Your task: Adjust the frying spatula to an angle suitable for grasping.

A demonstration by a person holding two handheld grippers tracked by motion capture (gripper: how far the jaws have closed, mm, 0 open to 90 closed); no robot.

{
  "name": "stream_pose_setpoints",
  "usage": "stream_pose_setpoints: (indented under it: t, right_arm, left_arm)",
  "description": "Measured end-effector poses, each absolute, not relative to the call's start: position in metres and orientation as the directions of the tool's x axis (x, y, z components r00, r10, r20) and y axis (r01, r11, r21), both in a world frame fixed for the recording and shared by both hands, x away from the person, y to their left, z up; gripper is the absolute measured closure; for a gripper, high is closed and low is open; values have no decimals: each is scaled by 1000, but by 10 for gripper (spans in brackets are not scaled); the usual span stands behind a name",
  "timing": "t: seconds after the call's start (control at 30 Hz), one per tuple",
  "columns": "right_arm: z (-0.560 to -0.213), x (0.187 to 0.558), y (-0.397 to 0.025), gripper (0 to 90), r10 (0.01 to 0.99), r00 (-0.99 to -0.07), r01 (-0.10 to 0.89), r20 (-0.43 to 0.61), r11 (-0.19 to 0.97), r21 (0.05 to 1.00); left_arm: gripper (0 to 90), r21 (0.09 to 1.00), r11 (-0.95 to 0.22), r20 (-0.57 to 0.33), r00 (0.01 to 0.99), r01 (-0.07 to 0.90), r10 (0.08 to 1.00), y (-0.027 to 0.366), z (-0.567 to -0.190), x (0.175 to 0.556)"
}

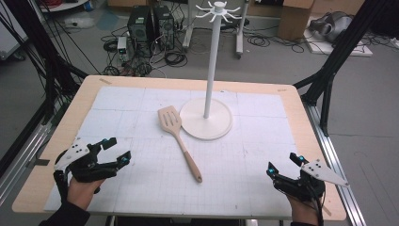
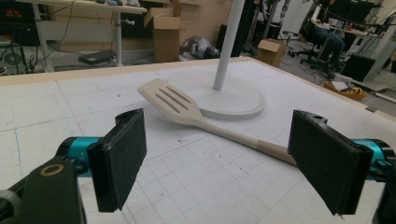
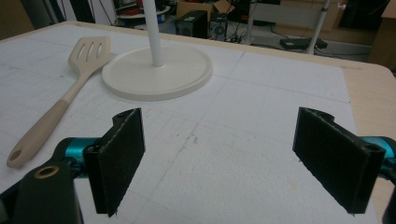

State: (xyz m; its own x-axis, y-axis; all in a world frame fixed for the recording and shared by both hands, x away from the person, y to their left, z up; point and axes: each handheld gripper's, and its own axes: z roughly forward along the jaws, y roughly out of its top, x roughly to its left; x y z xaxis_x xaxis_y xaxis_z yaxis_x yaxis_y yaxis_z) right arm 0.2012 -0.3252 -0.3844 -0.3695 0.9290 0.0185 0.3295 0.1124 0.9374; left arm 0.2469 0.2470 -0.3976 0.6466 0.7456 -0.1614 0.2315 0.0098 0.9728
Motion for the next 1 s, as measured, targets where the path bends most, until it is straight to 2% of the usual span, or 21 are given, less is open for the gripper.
stream_pose_setpoints:
  t: [0.43, 0.77, 1.0]
  right_arm:
    - [-386, 202, -324, 155, 936, -352, 348, 26, 105, 932]
    - [-386, 212, -299, 158, 926, -374, 384, 56, 100, 918]
    - [-390, 227, -273, 243, 897, -441, 408, 46, 155, 900]
  left_arm:
    - [201, 972, 15, -166, 637, 236, 753, 249, -398, 248]
    - [211, 970, -2, -155, 632, 241, 760, 252, -399, 245]
    - [234, 969, 1, -160, 623, 248, 766, 255, -400, 247]
